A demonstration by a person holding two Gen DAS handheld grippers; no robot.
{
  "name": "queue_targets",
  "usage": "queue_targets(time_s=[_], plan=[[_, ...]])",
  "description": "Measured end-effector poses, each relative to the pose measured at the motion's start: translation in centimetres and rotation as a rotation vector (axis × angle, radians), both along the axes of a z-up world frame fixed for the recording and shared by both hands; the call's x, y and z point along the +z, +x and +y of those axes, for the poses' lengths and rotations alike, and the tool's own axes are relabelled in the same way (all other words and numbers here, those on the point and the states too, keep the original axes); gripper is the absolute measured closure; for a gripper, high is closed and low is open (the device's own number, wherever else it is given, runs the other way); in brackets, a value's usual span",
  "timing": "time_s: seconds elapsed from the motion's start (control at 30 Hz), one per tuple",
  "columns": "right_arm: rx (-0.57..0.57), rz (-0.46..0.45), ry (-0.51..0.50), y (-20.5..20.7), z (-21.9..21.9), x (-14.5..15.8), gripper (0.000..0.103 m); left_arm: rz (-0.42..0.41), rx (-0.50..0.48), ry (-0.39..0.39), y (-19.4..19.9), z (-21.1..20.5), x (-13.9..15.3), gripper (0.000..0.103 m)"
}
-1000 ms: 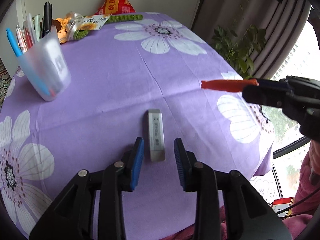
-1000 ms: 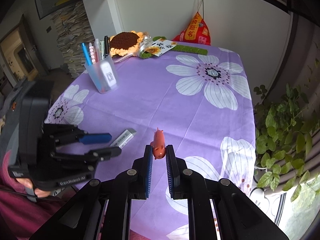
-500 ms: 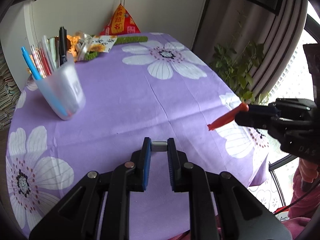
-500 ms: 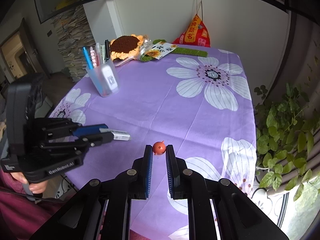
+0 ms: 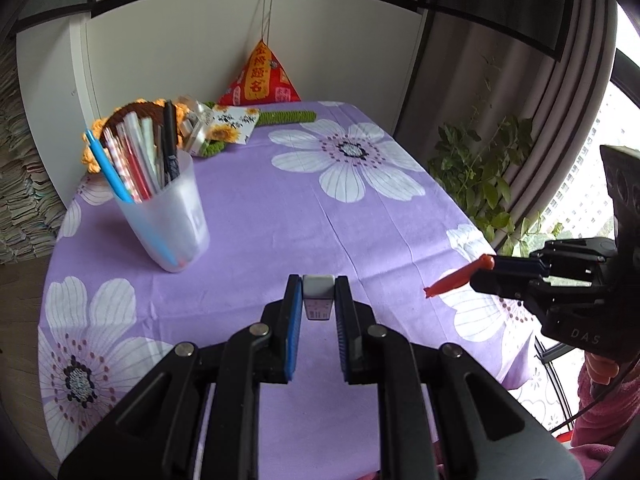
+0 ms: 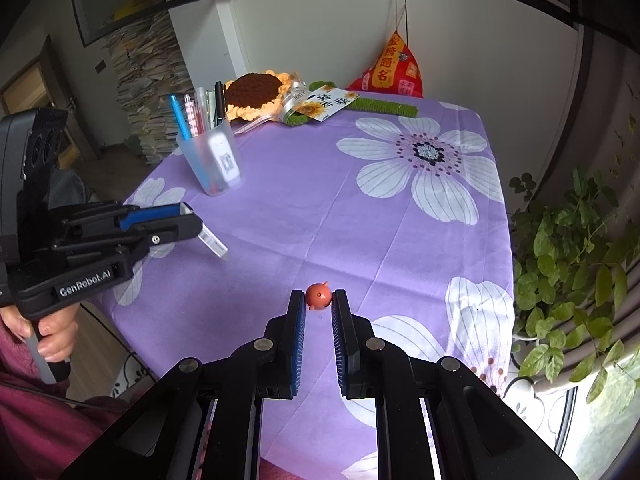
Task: Organize stationery
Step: 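Drop the white eraser into the cup with the left tool while the right carries the orange marker toward it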
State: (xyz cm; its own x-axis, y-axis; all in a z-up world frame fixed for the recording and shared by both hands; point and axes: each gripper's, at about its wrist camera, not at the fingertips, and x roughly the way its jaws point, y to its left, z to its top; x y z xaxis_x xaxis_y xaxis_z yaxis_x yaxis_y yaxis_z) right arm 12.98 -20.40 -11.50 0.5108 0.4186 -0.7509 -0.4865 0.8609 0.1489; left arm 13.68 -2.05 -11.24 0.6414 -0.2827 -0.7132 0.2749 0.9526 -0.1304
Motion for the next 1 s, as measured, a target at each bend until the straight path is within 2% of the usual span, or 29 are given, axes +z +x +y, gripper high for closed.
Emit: queue_targets(time_s=[0.3, 0.53, 0.83, 1.0], plan=[[0.010, -0.017, 0.002, 0.2, 0.9, 0.8, 0.089, -0.113, 0.115, -0.015, 0.9, 4.5, 4.6, 0.089], [0.021, -0.020, 0.003, 0.6, 1.9, 1.0, 0.089, -0.167, 0.200, 0.002, 3.0, 7.6, 6.8, 0.089], [0.005, -0.029, -0.002, 0.9, 2.6, 1.8, 0.089, -0.084, 0.254, -0.024, 6.8, 10.1, 5.0, 0.089], [0.006, -0.063, 0.007, 1.4, 3.9, 3.6, 0.089, -0.057, 0.231, -0.024, 7.4, 10.1, 3.5, 0.089]])
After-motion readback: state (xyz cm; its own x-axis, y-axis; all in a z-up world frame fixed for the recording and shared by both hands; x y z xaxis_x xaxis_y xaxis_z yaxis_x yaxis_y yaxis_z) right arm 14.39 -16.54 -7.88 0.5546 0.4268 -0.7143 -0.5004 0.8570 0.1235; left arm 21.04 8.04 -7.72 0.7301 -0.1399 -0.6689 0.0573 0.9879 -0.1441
